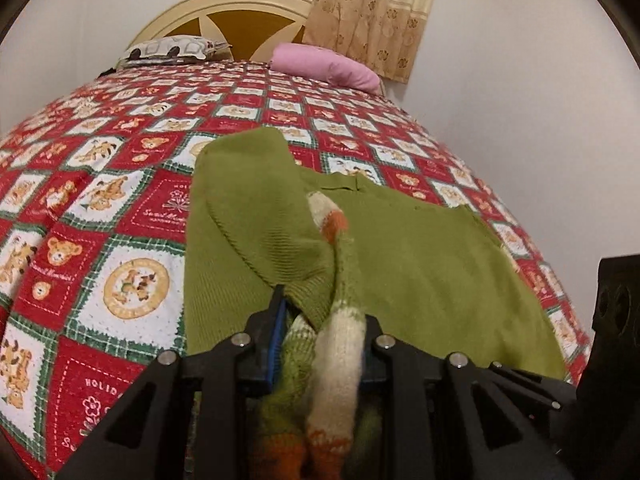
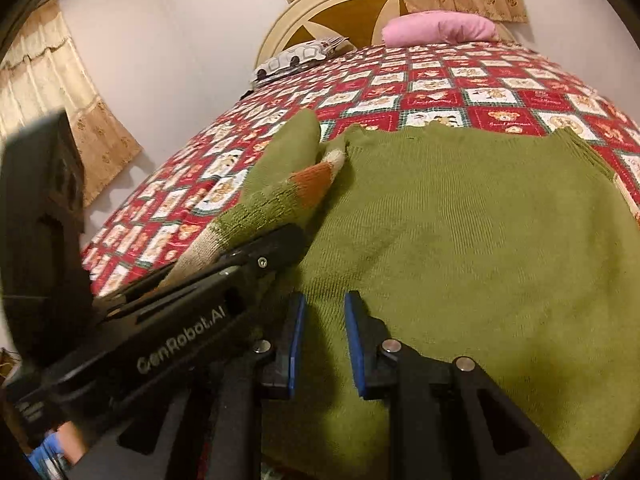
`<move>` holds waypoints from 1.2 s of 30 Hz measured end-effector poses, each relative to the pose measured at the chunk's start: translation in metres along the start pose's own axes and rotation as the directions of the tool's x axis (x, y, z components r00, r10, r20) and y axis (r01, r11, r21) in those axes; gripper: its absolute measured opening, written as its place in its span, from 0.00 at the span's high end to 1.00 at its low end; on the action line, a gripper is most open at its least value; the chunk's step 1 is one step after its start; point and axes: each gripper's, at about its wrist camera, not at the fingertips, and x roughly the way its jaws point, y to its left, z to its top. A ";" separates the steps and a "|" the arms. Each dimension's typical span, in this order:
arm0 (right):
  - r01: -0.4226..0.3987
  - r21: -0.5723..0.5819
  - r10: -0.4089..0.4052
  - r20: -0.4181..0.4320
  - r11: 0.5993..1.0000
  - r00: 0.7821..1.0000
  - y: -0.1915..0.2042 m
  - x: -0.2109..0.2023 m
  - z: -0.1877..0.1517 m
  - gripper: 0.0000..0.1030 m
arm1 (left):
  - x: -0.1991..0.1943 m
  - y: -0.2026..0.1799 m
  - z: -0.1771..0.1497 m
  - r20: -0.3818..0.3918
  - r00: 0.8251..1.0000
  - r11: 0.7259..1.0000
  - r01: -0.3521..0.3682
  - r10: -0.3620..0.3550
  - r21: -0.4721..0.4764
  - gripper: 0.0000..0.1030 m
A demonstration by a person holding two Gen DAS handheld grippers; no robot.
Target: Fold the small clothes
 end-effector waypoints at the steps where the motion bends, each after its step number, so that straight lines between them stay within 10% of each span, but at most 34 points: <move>1: -0.016 0.006 0.016 0.002 1.000 1.000 -0.004 -0.004 0.002 0.79 | 0.001 0.001 0.001 0.002 1.000 1.000 0.011 -0.011 -0.012 0.74; 7: -0.171 0.153 0.165 0.047 0.973 0.985 -0.033 -0.016 0.055 0.37 | 0.005 -0.008 0.000 0.012 1.000 1.000 -0.013 0.013 0.011 0.74; 15: -0.250 0.169 0.274 -0.136 0.953 0.952 -0.015 0.076 0.107 0.34 | 0.002 -0.004 -0.001 0.017 1.000 1.000 0.010 -0.010 -0.009 0.74; 16: -0.239 0.148 0.262 -0.158 0.960 0.952 -0.009 0.086 0.108 0.34 | 0.002 -0.003 -0.001 0.018 1.000 1.000 0.012 -0.012 -0.011 0.74; 19: -0.184 0.046 0.189 -0.180 0.982 0.965 0.007 0.099 0.105 0.77 | 0.002 -0.002 -0.001 0.018 1.000 1.000 0.022 -0.021 -0.020 0.74; 36: -0.104 -0.089 0.103 -0.015 0.991 0.995 0.006 0.034 0.114 0.87 | -0.019 -0.034 0.008 0.070 0.997 0.999 0.041 -0.043 0.032 0.74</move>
